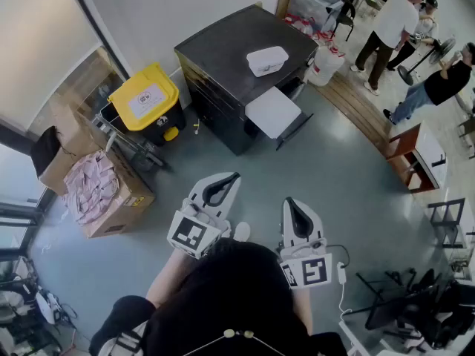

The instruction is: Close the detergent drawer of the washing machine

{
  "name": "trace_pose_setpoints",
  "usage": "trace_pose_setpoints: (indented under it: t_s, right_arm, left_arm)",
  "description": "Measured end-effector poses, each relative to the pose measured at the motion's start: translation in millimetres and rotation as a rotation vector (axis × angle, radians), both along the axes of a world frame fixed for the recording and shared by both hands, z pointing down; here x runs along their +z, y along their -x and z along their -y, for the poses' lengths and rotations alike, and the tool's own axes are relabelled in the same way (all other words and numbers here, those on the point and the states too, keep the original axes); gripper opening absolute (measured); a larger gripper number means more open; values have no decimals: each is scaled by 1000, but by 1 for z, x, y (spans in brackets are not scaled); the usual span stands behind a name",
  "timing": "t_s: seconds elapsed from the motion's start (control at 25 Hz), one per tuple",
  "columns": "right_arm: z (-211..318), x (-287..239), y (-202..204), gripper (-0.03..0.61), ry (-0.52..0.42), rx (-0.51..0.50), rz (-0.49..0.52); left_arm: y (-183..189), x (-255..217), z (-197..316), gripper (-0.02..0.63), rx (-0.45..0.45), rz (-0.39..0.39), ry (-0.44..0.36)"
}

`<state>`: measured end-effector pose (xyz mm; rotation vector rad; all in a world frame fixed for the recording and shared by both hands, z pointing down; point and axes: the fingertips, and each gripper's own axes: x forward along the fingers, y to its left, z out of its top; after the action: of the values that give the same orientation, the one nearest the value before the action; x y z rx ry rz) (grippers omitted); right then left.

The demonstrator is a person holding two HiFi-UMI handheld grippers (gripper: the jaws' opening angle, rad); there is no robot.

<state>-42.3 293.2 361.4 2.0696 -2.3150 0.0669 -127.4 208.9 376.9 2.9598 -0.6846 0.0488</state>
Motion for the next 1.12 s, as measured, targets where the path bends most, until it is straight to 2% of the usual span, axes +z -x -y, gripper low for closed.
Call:
trace_pose_setpoints:
  t_s: [0.36, 0.56, 0.68, 0.72, 0.76, 0.8, 0.92, 1.12]
  right_arm:
    - [-4, -2, 0, 3, -10, 8, 8]
    - [-4, 3, 2, 3, 0, -42, 68]
    - [-6, 10, -7, 5, 7, -26, 94]
    - [-7, 14, -13, 5, 19, -13, 101]
    - [-7, 19, -19, 5, 33, -2, 108]
    - [-7, 24, -25, 5, 48, 7, 116]
    - [-5, 43, -48, 24, 93, 17, 136]
    - [5, 86, -79, 105, 201, -23, 131]
  left_arm:
    - [0, 1, -4, 6, 10, 1, -11]
    - [-7, 7, -10, 8, 68, 11, 5]
    - [-17, 18, -14, 9, 116, 32, 29]
    - [-23, 23, -17, 37, 142, 47, 33]
    - [-30, 27, -19, 118, 170, 65, 32]
    - [-37, 32, -20, 146, 191, 80, 24]
    - [-58, 48, -13, 146, 200, 90, 13]
    - [-86, 90, 13, 145, 138, 124, 82]
